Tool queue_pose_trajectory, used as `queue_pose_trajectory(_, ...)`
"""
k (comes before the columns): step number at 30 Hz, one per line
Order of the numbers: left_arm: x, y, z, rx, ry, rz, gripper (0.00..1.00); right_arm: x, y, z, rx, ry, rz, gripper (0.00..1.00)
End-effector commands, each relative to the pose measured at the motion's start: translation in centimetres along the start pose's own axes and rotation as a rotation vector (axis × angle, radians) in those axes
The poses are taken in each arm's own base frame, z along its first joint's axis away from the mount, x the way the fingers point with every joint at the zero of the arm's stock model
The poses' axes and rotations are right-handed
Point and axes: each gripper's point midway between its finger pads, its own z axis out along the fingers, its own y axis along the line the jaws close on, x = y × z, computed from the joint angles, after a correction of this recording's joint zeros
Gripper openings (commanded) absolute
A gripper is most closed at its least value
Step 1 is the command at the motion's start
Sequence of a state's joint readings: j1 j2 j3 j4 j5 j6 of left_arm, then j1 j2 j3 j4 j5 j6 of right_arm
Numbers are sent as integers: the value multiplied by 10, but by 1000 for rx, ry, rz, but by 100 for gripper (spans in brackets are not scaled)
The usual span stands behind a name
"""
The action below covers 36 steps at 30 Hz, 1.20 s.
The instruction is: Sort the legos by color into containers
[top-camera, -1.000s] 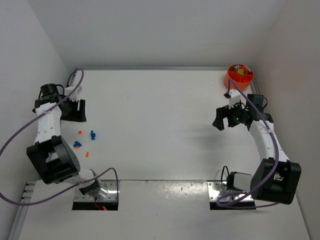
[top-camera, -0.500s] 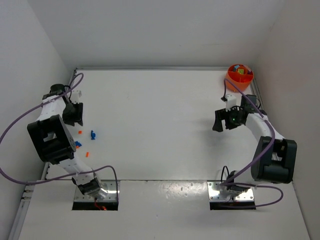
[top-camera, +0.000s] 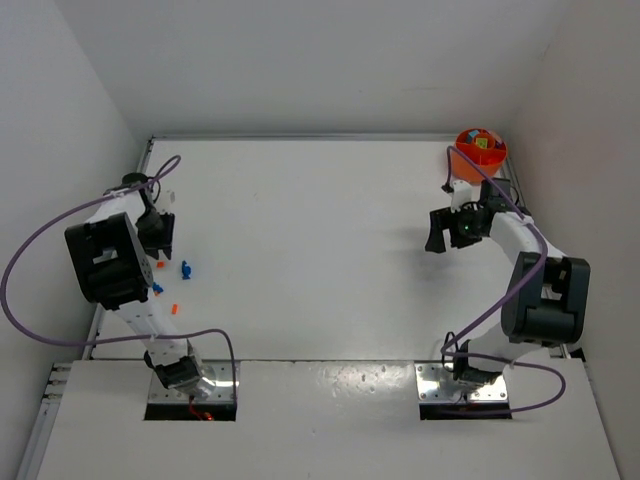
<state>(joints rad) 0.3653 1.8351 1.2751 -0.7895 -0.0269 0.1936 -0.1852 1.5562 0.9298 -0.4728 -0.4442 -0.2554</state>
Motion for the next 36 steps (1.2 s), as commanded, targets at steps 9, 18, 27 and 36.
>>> queue_pose_trajectory(9, -9, 20, 9, -61, -2, -34, 40, -25, -10, -2, 22, -30, -60, 81)
queue_pose_trajectory(18, 1, 24, 25, -50, 50, -51, 40, -27, -10, -1, 8, -21, -62, 81)
queue_pose_trajectory(27, 3, 21, 45, -32, 72, -50, 36, -34, -15, -2, 20, -25, -86, 81)
queue_pose_trajectory(36, 5, 7, 48, 40, 52, -43, 17, -31, -1, -1, -40, -19, -81, 79)
